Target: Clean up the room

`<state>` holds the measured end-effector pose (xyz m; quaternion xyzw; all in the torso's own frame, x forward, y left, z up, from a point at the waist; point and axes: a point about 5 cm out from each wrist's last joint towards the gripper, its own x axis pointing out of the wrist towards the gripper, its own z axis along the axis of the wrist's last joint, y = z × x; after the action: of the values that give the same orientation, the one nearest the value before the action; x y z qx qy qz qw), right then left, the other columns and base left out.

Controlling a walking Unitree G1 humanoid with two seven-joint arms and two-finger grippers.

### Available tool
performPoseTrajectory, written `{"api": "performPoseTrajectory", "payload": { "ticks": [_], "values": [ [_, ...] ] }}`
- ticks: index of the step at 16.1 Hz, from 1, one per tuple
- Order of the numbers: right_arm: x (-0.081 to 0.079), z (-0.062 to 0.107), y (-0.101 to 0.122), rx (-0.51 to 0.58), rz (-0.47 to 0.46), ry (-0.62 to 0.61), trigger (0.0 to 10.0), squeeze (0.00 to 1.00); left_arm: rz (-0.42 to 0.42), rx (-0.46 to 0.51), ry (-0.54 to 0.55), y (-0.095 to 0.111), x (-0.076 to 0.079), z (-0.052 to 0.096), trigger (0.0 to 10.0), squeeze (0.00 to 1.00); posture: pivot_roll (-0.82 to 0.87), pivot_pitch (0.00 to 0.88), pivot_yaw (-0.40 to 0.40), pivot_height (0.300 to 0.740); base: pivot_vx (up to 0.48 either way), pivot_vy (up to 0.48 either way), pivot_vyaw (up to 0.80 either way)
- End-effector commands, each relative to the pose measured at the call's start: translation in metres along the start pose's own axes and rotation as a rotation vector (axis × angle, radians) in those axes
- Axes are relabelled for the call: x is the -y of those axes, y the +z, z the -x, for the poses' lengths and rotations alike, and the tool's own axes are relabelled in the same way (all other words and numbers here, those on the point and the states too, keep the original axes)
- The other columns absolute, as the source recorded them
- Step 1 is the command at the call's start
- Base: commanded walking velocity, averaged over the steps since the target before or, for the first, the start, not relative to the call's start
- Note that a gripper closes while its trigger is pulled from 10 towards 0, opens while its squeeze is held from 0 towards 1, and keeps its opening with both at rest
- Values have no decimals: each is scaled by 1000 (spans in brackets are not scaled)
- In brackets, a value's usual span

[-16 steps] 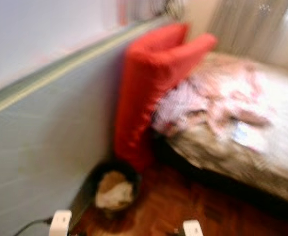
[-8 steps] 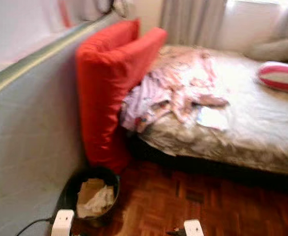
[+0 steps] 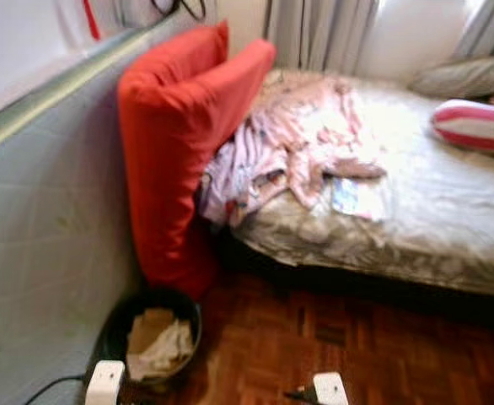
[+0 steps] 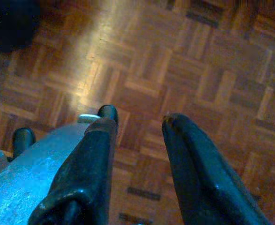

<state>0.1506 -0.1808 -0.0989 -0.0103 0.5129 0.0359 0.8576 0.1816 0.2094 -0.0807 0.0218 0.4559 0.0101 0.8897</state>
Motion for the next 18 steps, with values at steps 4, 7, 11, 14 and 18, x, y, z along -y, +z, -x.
{"api": "performPoseTrajectory", "payload": {
  "ticks": [4, 7, 11, 14, 18],
  "values": [
    [0, 0, -2, 3, -32, -8, 10000, 0, -34, -26, -9, -6, 0, 1, 10000, 0, 34, 0, -32, 740, 0, 0, 0],
    [5, 2, -9, -7, -51, -18, 10000, 0, -42, -21, -13, -3, 0, 0, 10000, 0, 32, 0, -29, 740, 0, 0, 0],
    [10, 4, -14, -10, -63, -24, 10000, 0, -45, -1, -21, 4, 0, -1, 10000, 0, 32, 0, -27, 740, 0, -198, 0],
    [8, 3, -10, -11, -74, -25, 10000, 0, -41, 6, -20, 7, -1, -1, 10000, 0, 32, 0, -25, 740, 0, -277, -235],
    [6, 2, -4, 8, -76, -26, 10000, 0, -35, 12, -19, 9, -1, -1, 10000, 0, 40, 0, -29, 740, 0, -277, -177]
  ]
}}
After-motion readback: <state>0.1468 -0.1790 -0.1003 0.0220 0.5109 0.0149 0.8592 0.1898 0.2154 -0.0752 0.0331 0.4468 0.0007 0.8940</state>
